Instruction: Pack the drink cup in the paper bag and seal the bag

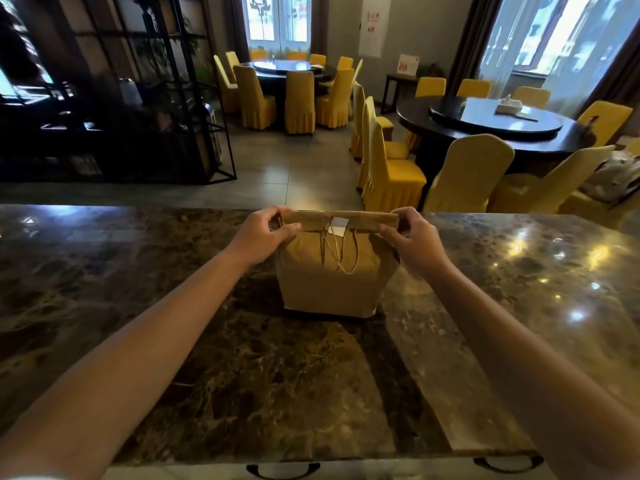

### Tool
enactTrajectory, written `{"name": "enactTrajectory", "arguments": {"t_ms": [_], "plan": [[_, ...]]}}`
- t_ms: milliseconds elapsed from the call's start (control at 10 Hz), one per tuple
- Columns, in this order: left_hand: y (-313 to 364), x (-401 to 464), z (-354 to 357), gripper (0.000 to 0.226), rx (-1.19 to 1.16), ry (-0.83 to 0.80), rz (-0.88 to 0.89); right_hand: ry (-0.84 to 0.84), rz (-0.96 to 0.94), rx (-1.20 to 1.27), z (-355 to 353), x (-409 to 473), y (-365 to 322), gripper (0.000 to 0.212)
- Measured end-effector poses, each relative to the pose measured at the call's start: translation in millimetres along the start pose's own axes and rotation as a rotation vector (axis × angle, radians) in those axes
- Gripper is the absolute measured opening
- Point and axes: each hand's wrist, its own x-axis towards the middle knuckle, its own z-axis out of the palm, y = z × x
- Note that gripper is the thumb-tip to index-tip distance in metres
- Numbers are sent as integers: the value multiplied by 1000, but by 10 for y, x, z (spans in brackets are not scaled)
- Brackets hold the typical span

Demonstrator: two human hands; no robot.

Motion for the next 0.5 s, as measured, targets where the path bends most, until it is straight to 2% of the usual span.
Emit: {"name": "enactTrajectory", "arguments": {"t_ms": [100, 400, 500], "plan": [[57, 18, 39, 40, -26, 2, -3, -10, 22, 0, -24, 36, -12, 41], [56, 136, 83, 41, -22, 17, -9, -73, 25, 13, -99, 151, -23, 38], [100, 169, 72, 38, 104, 52, 61, -4, -52, -23, -147, 258, -56, 28]]}}
